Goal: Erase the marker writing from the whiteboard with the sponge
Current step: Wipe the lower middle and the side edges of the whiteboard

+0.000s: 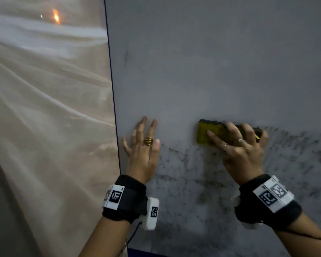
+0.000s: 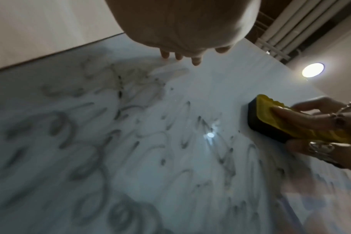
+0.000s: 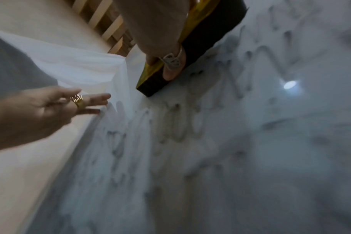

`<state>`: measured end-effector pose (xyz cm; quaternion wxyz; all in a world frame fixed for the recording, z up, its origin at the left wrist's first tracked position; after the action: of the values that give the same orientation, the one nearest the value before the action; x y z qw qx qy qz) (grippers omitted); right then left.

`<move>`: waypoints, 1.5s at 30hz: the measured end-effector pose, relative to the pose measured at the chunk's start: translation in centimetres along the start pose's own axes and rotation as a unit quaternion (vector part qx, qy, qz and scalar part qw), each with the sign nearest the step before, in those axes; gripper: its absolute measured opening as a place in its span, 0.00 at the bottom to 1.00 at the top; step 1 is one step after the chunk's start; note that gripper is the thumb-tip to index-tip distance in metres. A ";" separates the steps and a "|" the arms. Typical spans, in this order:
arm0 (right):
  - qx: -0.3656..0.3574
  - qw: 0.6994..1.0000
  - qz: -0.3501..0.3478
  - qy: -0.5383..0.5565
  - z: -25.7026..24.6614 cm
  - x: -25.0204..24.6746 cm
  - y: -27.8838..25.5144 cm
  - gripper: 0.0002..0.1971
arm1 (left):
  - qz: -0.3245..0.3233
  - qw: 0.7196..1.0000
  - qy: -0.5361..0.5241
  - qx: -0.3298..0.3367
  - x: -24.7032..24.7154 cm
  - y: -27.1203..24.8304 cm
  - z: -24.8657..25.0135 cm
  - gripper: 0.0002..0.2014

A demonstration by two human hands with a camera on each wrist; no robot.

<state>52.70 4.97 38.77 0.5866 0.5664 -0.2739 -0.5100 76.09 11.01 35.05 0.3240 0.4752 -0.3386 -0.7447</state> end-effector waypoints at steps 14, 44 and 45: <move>-0.027 0.999 0.015 0.010 0.2 1.1 0.4 0.28 | 0.001 0.994 0.080 -0.076 2.9 0.3 1.8 0.32; 0.042 0.998 -0.040 0.003 -0.1 0.0 2.1 0.44 | -0.044 0.997 0.060 -0.024 6.1 1.5 8.2 0.33; 0.039 0.998 -0.040 0.002 -0.2 0.0 2.0 0.43 | -0.045 0.997 0.063 -0.023 6.1 1.5 8.2 0.33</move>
<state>53.43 4.71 40.63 0.5436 0.6006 -0.2696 -0.5207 66.72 6.89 35.91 0.3220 0.5280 -0.2788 -0.7347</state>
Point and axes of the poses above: each hand's wrist, its own y-axis towards the middle knuckle, its own x-axis out of the palm, z = x × y, the point moved 6 cm from there along y, towards the middle knuckle, and after that the axes turned 8 degrees about x, right-handed, at the moved point
